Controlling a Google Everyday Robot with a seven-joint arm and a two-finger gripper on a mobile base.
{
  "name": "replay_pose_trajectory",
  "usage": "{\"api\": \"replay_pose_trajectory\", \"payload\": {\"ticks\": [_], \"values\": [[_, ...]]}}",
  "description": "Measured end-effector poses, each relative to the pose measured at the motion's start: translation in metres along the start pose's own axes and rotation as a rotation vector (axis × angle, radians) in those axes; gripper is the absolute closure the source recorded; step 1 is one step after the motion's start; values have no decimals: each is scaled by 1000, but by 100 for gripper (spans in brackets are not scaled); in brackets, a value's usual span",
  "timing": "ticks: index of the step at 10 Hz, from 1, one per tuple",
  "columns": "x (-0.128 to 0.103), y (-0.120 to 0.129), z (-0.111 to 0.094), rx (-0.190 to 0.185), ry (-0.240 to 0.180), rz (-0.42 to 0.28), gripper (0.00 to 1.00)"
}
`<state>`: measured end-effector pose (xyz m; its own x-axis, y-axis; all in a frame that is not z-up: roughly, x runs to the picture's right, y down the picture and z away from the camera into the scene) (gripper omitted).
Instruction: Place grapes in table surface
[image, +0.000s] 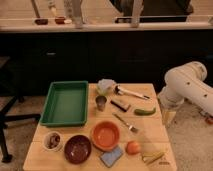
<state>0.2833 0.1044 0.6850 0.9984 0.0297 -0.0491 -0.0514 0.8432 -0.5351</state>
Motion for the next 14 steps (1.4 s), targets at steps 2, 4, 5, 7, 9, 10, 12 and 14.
{"api": "replay_pose_trajectory", "payload": {"ticks": [2, 4, 5, 7, 9, 10, 12, 14], "values": [[0, 0, 0, 0, 0, 0, 20], [0, 0, 0, 0, 0, 0, 20], [0, 0, 0, 0, 0, 0, 20], [0, 0, 0, 0, 0, 0, 20], [0, 0, 0, 0, 0, 0, 20], [0, 0, 0, 0, 0, 0, 20], [0, -1, 0, 0, 2, -1, 20], [-13, -6, 7, -12, 13, -29, 20]]}}
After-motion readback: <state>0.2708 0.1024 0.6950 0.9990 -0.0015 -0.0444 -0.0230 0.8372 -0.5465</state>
